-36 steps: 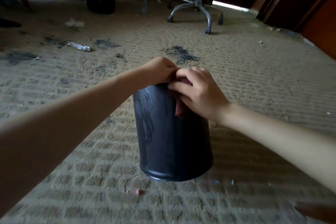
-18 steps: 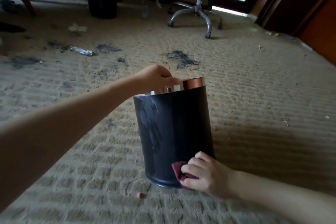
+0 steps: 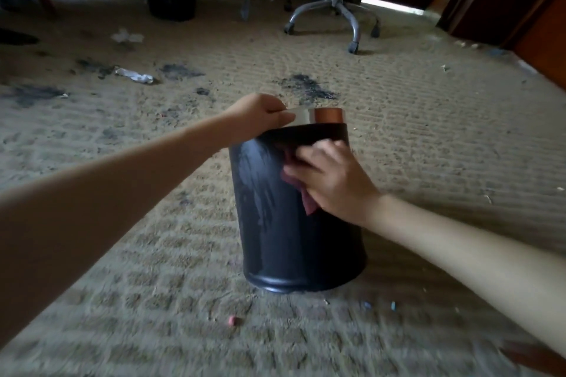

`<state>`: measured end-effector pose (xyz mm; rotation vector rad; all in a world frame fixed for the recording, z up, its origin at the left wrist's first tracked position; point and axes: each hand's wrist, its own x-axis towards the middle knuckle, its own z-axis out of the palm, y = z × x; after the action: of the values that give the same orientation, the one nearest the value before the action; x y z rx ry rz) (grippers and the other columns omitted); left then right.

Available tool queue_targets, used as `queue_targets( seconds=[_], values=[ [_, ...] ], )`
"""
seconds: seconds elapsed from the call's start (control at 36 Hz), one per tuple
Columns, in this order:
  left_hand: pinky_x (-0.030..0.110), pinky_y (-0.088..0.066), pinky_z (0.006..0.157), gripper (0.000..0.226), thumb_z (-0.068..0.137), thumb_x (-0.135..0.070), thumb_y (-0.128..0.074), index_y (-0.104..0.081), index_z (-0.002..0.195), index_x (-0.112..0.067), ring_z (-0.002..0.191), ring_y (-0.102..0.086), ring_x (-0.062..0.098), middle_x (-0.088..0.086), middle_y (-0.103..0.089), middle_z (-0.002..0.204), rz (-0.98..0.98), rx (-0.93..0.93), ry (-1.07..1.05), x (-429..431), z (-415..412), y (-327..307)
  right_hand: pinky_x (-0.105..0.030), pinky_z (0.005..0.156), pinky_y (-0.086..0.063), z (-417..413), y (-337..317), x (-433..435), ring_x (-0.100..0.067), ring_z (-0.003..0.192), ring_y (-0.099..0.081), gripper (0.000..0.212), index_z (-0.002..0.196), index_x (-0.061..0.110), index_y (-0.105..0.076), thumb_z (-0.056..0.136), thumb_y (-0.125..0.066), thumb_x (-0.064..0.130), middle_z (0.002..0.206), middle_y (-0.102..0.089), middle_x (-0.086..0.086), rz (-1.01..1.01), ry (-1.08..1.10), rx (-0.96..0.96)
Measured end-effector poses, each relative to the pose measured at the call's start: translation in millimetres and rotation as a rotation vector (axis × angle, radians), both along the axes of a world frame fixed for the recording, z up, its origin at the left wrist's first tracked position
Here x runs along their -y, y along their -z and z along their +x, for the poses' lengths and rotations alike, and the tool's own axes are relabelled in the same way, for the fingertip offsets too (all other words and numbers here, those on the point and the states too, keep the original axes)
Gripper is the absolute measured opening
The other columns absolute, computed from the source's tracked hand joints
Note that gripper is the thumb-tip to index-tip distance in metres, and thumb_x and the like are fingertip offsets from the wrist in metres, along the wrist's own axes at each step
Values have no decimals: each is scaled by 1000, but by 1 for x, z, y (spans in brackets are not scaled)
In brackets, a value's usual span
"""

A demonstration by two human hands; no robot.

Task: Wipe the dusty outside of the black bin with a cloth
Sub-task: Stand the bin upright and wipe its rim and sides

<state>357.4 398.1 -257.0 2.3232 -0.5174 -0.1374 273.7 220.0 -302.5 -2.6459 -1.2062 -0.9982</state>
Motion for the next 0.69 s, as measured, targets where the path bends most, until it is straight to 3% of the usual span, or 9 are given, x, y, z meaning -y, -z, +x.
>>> queue_targets(
  seconds=[0.06, 0.14, 0.28, 0.39, 0.44, 0.5, 0.56, 0.64, 0.69],
  values=[
    [23, -36, 63, 26, 90, -35, -57, -64, 86, -11, 72, -49, 16, 7, -58, 80, -12, -2, -9, -5, 2, 2, -37, 67, -42, -21, 19, 7, -28, 80, -54, 18, 93, 12, -71, 88, -54, 12, 99, -66, -8, -127, -54, -61],
    [25, -34, 59, 24, 91, -34, -55, -60, 80, -13, 71, -47, 17, 6, -54, 78, -32, -23, 0, -8, 0, 3, -36, 73, -41, -59, 52, 21, -24, 83, -51, 15, 98, 16, -66, 86, -60, 12, 103, -62, -4, -264, -180, -194],
    [13, -32, 52, 21, 93, -34, -52, -61, 85, -16, 68, -45, 11, -2, -51, 74, -15, -27, 32, -1, -6, -2, -36, 84, -38, -93, 75, 36, -20, 92, -50, 20, 104, 21, -57, 87, -52, 31, 113, -48, -4, -474, -255, -266],
    [12, -32, 53, 27, 94, -33, -50, -64, 98, -10, 75, -48, 13, 2, -56, 84, -15, -8, 36, 6, -6, -2, -34, 74, -45, -71, 43, 25, -19, 80, -55, 8, 98, 17, -58, 93, -54, 22, 102, -53, -5, -503, -266, -303],
    [15, -33, 56, 27, 95, -31, -49, -64, 100, -10, 78, -49, 13, 2, -57, 85, -25, -9, 26, 9, -4, -2, -31, 67, -50, -43, 13, 15, -11, 66, -61, 25, 84, 18, -62, 99, -45, 29, 79, -64, 7, -390, -239, -431],
    [18, -34, 58, 24, 95, -30, -49, -62, 94, -11, 76, -48, 13, 0, -55, 78, -59, -26, 15, 9, -4, -3, -35, 66, -51, -11, -15, 9, -9, 61, -59, 29, 73, 21, -56, 99, -46, 30, 63, -59, 12, -209, -131, -378],
    [23, -36, 62, 20, 94, -24, -50, -62, 90, -8, 77, -47, 15, 1, -54, 76, -139, -79, 12, 7, -6, -2, -34, 72, -43, 11, -40, -2, -19, 74, -53, 19, 85, 15, -62, 97, -50, 23, 78, -58, 6, 20, -44, -228],
    [29, -46, 79, 20, 90, -6, -52, -63, 107, -1, 89, -53, 16, 8, -61, 95, -157, -114, -10, 5, -6, 0, -39, 73, -40, 30, -39, -9, -29, 90, -51, 20, 96, 5, -69, 89, -51, 11, 104, -64, -17, -31, 29, 33],
    [33, -47, 88, 22, 91, -5, -49, -64, 107, -6, 92, -56, 17, 8, -63, 99, -186, -153, -43, 3, -6, 0, -42, 75, -43, 34, -30, -13, -32, 94, -52, 27, 102, 8, -69, 79, -57, 16, 110, -62, -18, -79, 79, 13]
  ],
)
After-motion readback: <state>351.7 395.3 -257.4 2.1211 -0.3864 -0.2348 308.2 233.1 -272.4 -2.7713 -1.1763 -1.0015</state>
